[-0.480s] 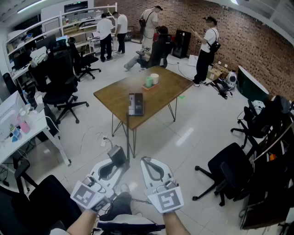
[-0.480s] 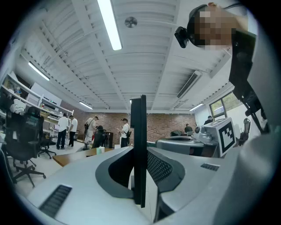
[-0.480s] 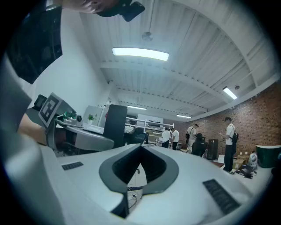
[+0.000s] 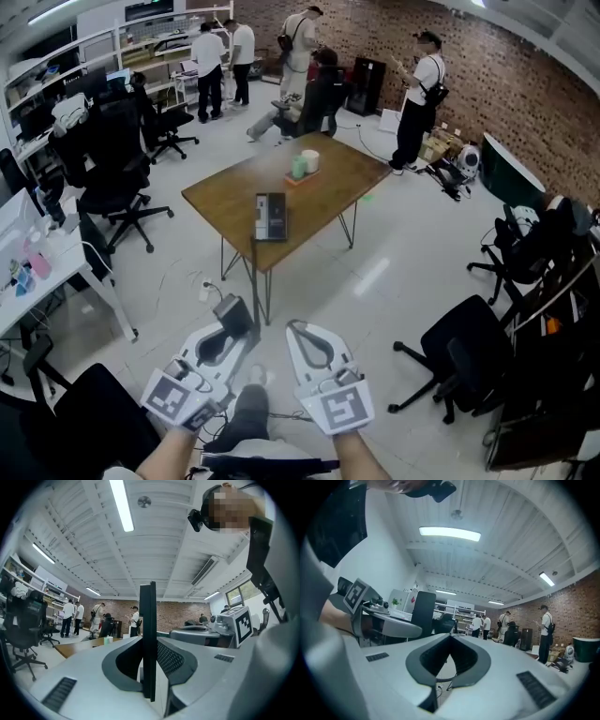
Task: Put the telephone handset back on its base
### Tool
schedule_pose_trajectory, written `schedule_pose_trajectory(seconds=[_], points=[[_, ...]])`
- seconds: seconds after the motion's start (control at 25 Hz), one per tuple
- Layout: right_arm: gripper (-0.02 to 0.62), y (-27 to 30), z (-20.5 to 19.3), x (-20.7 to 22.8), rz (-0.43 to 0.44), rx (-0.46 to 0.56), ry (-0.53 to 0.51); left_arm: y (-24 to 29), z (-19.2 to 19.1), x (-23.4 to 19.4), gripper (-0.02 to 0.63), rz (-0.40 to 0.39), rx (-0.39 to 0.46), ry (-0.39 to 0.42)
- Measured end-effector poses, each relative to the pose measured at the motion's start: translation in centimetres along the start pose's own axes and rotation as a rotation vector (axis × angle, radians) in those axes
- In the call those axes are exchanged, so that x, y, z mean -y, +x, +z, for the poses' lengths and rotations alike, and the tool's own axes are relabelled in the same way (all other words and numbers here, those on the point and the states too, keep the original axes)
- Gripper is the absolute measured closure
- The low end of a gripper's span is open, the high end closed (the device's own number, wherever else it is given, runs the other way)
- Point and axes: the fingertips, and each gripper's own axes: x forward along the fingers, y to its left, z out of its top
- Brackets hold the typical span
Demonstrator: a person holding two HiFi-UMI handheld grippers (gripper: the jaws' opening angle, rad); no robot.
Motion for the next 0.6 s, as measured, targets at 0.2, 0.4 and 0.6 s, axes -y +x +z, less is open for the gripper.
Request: schedule_pose_trajectory(seconds=[0.2, 0.4, 0.6], points=[[0.591, 2.6, -0.9, 1.1, 0.012, -0.016, -0.007, 1.8, -1.0, -2.5, 0.534, 0.011, -0.008, -0.017], [0.591, 5.4, -1.2, 3.1, 0.016, -0.029, 0.003, 4.1, -1.7, -4.8, 0.534, 0.008, -0.031, -0.044], [0.591, 8.2, -1.6, 4.7, 0.016, -0.039, 0.012, 6.1, -2.5, -7.3, 0.534, 0.011, -0.040, -0.058]])
